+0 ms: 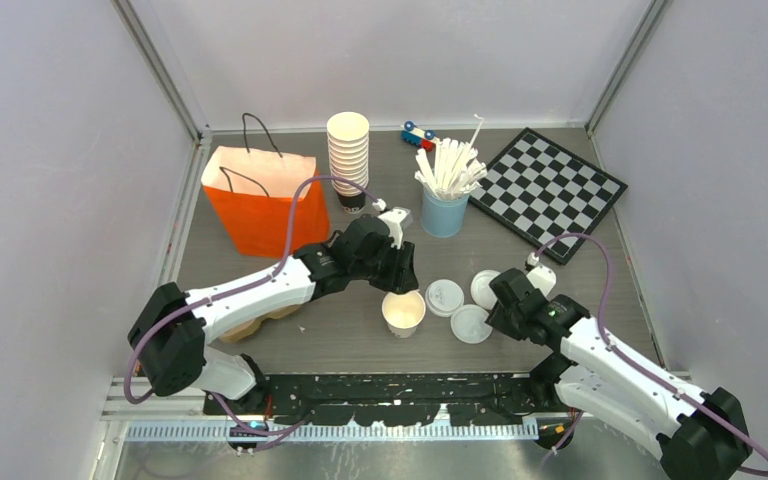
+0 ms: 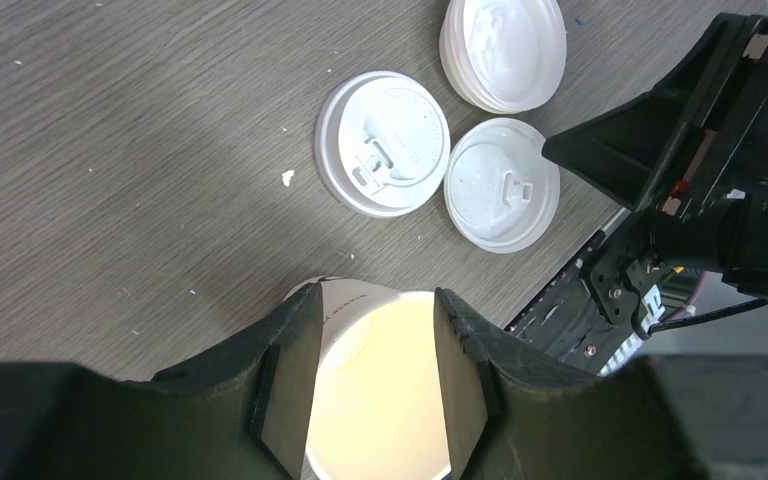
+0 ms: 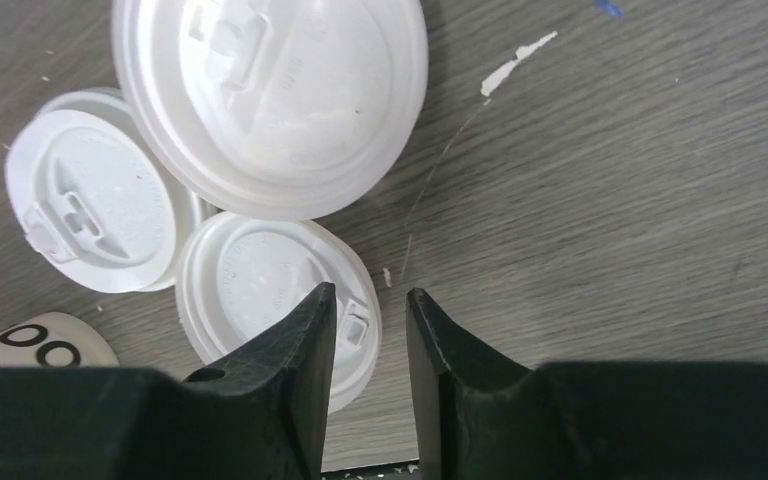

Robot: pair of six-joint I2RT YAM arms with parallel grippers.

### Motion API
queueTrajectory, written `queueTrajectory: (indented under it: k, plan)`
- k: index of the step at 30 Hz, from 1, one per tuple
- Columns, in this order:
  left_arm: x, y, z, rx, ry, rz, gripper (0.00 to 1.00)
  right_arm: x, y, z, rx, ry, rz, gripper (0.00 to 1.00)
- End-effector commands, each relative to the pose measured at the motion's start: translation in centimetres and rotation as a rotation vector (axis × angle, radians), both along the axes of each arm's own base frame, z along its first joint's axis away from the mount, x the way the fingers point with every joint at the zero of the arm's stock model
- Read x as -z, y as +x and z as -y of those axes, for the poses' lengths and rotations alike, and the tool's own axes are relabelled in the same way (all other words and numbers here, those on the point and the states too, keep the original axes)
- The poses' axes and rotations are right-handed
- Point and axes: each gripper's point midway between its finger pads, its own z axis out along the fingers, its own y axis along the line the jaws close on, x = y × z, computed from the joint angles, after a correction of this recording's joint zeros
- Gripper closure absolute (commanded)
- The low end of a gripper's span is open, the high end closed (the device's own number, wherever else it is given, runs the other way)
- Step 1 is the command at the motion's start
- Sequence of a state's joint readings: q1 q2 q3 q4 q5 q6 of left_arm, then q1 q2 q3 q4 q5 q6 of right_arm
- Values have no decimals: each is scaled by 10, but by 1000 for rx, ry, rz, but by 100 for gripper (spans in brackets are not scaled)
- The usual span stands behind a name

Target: Pack the takeout coffee

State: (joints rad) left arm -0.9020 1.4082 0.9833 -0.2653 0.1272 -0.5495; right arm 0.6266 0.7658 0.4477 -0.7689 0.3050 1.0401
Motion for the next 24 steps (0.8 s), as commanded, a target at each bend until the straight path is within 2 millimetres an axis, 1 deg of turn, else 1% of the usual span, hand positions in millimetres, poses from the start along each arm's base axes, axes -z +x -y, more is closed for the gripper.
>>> queueTrajectory:
  k: [1, 5, 11, 17, 19, 21, 24]
  plan:
    - [-17, 8, 7, -16, -42, 50, 53, 3, 2, -5, -2, 21, 3, 63]
    - [-15, 7, 8, -8, -42, 43, 53, 10, 0, -8, -5, 22, -19, 65]
    - [-15, 7, 7, -6, -41, 49, 53, 13, 3, -11, -7, 25, -15, 70]
    - [-14, 7, 7, -3, -43, 48, 53, 16, 3, -13, -11, 30, -20, 85]
    - [-13, 6, 7, -1, -43, 44, 53, 14, 4, -13, -16, 31, -14, 91]
    - [-13, 6, 8, 2, -43, 42, 53, 11, 4, -13, -15, 38, 0, 99]
    - [-14, 6, 8, 2, -44, 45, 53, 5, 5, -14, -15, 56, 26, 100]
